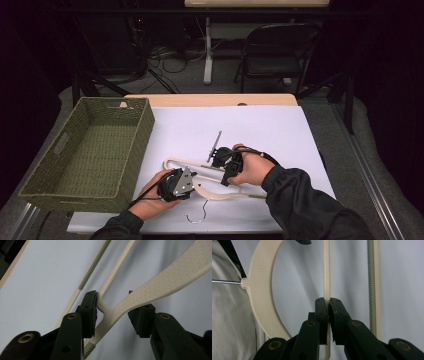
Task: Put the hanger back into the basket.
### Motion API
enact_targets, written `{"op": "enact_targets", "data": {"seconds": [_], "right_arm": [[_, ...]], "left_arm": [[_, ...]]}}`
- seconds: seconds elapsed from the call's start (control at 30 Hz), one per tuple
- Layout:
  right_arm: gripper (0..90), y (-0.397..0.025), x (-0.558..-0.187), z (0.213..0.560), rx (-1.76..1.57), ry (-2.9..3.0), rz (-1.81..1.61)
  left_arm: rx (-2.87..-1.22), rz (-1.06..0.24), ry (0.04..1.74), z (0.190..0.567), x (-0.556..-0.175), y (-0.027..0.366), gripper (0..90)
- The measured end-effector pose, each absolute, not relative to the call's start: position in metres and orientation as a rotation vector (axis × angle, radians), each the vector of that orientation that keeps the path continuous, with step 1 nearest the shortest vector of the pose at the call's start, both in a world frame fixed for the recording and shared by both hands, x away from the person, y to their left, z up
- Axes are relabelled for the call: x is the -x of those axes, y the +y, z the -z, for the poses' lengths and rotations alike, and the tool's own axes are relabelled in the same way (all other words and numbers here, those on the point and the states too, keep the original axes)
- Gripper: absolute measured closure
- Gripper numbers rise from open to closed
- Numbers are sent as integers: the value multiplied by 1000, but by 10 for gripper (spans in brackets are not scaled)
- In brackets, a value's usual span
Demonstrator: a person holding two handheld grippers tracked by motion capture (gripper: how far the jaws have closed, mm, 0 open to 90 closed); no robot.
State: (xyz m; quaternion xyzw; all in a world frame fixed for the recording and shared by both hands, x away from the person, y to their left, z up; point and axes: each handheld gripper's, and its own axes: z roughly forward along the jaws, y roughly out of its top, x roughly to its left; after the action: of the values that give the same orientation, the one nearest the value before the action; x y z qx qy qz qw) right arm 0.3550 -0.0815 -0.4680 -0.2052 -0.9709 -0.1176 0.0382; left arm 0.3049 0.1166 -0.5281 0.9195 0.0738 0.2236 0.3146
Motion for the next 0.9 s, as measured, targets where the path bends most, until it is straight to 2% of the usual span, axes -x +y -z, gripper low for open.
{"op": "enact_targets", "data": {"seconds": [0.23,0.67,0.8,0.9], "right_arm": [[851,-82,-355,467,615,-2985,363],[838,-88,-361,470,655,-3009,359],[785,-96,-367,466,718,-3033,379],[728,-110,-368,457,800,-3027,520]], "left_arm": [[-2421,-619,184,526,-304,117,679],[-2422,-660,163,523,-313,107,720],[-2460,-684,142,523,-317,100,743],[-2477,-693,121,523,-321,96,765]]}}
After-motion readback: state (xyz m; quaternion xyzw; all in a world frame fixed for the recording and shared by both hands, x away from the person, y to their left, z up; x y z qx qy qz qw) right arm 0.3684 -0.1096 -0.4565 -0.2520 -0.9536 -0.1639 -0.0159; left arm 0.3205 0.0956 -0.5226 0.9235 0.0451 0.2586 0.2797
